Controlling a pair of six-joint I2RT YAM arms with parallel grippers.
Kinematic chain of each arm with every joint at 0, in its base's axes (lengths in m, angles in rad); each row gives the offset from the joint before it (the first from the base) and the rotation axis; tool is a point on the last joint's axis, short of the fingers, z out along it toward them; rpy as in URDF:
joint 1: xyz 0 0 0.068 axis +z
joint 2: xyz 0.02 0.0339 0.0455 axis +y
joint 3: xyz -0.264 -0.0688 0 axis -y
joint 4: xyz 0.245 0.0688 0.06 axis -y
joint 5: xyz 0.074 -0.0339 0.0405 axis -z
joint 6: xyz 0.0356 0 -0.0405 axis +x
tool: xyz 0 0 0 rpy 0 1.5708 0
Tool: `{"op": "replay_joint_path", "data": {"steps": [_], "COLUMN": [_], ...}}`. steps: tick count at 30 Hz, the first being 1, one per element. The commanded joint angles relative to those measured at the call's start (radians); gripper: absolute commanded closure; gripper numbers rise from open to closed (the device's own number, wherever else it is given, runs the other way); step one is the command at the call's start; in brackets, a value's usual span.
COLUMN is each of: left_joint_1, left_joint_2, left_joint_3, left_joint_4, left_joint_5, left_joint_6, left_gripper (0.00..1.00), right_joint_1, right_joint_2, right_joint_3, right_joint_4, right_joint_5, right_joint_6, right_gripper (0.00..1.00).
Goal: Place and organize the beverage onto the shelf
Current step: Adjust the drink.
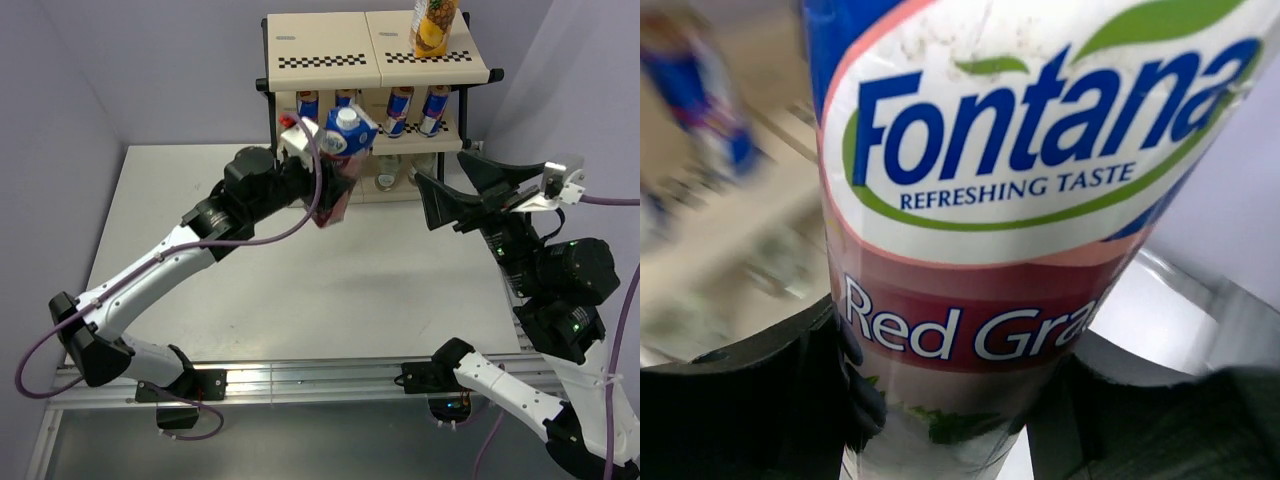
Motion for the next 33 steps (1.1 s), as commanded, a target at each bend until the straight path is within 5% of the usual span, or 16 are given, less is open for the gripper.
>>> {"op": "replay_joint_path", "data": {"steps": [1, 7, 13, 19, 33], "left_joint_1": [0.002, 0.011, 0.070, 0.103, 0.209], "left_joint_2": [0.032, 0.274, 0.511, 0.473, 0.530], "left_joint_3": [0.290, 0.644, 1.057, 1.028, 1.108], "left_joint_4": [0.364, 0.363, 0.363, 0.514, 0.546], "left_joint_5": [-0.279, -0.481, -0.515, -0.466, -0.480], "left_joint_6": [0.120, 0.270, 0.286, 0.226, 0.174], "left_gripper": [1.00, 1.00, 1.00, 1.00, 0.99], "right_joint_1": [0.000, 0.000, 0.000, 0.000, 0.000], "right_joint_2": [-0.011, -0.037, -0.085, -0.117, -0.132], "right_joint_3": [-0.046, -0.112, -0.180, -0.227, -0.249], "right_joint_4": [-0.071, -0.108, -0.140, -0.169, -0.175], "right_joint_5": [0.162, 0.193, 0.196, 0.179, 0.133], "right_joint_6": [0.029, 0.072, 0.098, 0.120, 0.143], "right_gripper": [0.01, 0.01, 0.01, 0.02, 0.02]}}
